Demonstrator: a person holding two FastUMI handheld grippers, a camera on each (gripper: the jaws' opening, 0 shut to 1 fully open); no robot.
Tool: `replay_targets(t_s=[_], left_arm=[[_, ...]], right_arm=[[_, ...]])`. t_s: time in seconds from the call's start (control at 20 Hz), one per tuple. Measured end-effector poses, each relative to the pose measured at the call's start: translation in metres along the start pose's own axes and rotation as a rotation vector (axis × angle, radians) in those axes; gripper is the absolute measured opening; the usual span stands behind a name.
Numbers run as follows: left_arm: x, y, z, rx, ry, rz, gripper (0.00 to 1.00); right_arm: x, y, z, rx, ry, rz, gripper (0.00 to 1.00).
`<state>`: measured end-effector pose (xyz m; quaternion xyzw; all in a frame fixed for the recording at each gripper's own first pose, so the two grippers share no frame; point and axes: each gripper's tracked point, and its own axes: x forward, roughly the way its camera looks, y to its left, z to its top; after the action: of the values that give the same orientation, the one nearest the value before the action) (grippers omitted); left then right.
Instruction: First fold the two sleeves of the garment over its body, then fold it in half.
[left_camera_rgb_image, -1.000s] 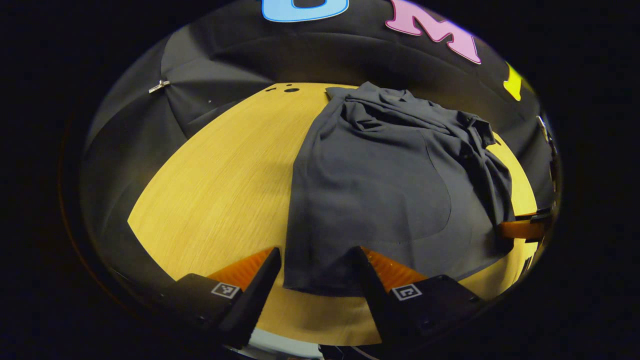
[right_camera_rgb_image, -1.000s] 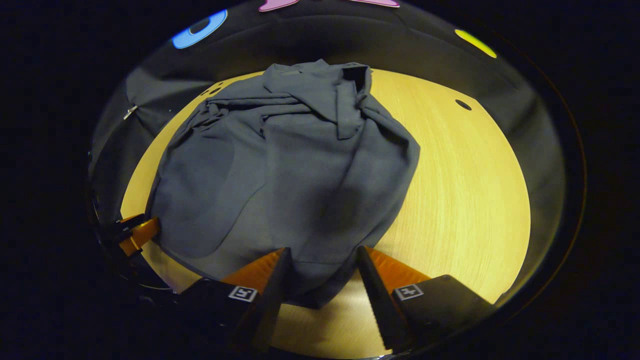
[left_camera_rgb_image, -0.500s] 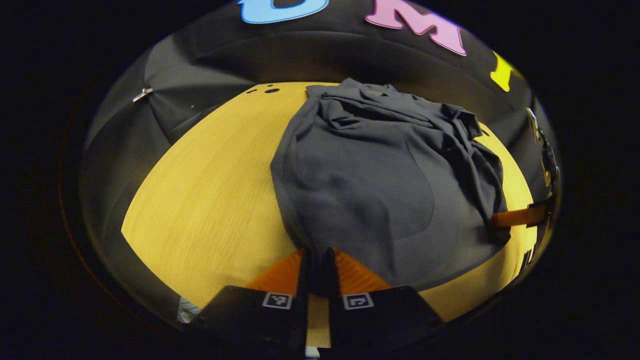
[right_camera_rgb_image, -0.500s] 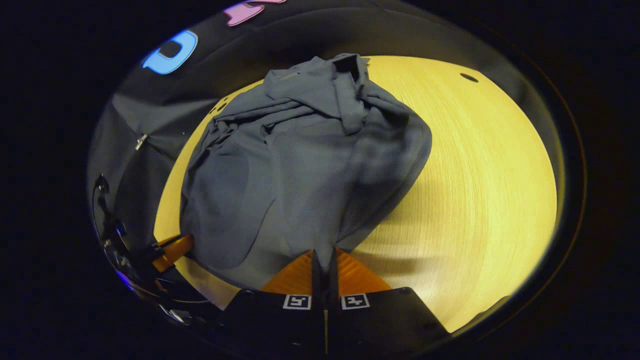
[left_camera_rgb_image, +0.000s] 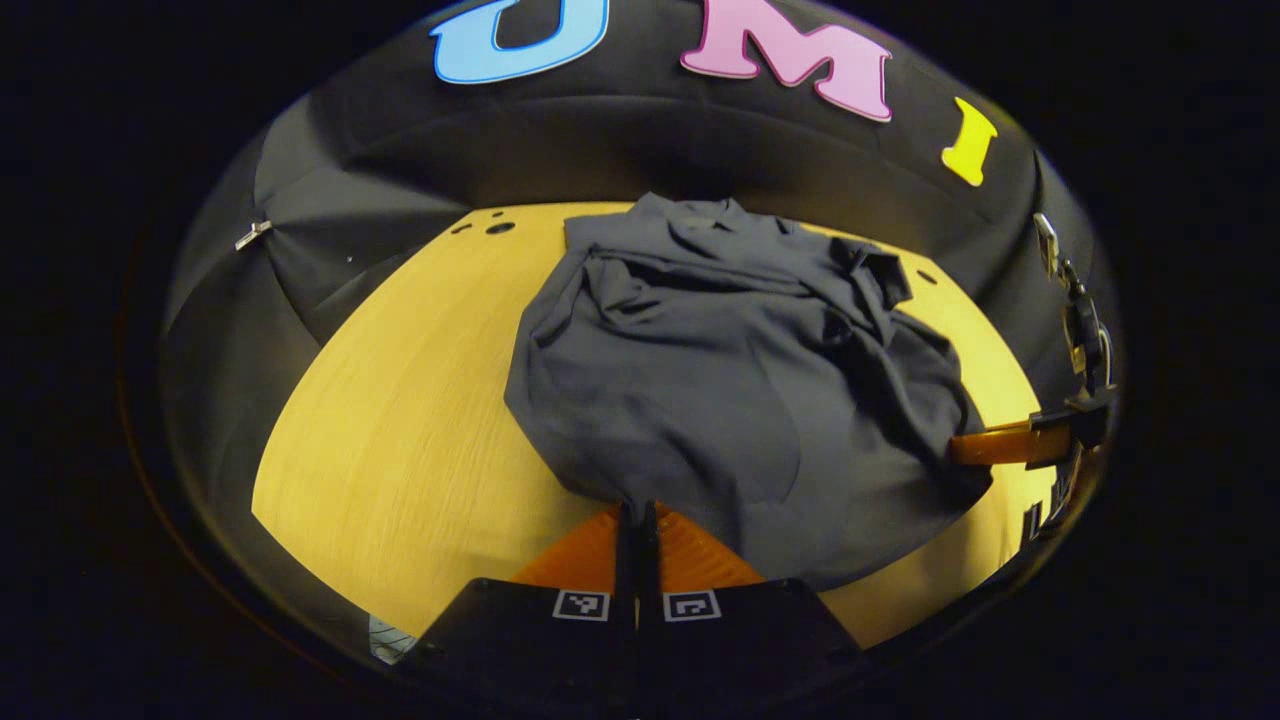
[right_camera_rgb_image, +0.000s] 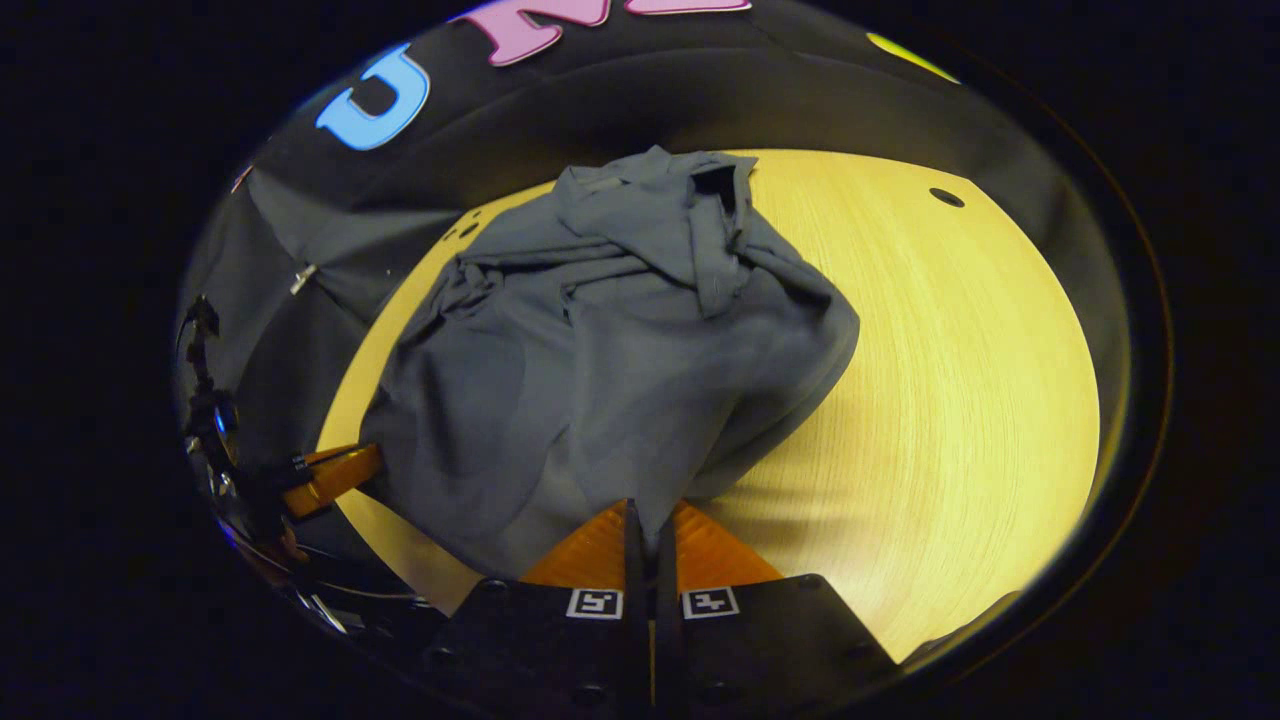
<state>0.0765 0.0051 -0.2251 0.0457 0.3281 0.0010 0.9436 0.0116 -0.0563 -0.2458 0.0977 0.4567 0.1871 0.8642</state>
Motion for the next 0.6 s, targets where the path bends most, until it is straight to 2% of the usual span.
replay_targets(t_s=[0.35,0.4,0.45,0.5,0.6], left_arm=[[-0.009,0.000,0.059,-0.049,-0.086,-0.022,0.06],[-0.008,-0.001,0.067,-0.049,-0.099,-0.025,0.02],[-0.008,0.000,0.075,-0.047,-0.112,-0.027,0.06],[-0.008,0.000,0.082,-0.044,-0.125,-0.028,0.02],[-0.006,0.001,0.099,-0.041,-0.150,-0.029,0.05]], right_arm=[[-0.009,0.003,0.046,0.006,-0.080,0.016,0.07],[-0.010,0.004,0.053,0.000,-0.093,0.018,0.07],[-0.010,0.004,0.060,-0.003,-0.107,0.020,0.07],[-0.010,0.005,0.068,-0.008,-0.121,0.022,0.07],[-0.008,0.005,0.085,-0.023,-0.151,0.018,0.07]])
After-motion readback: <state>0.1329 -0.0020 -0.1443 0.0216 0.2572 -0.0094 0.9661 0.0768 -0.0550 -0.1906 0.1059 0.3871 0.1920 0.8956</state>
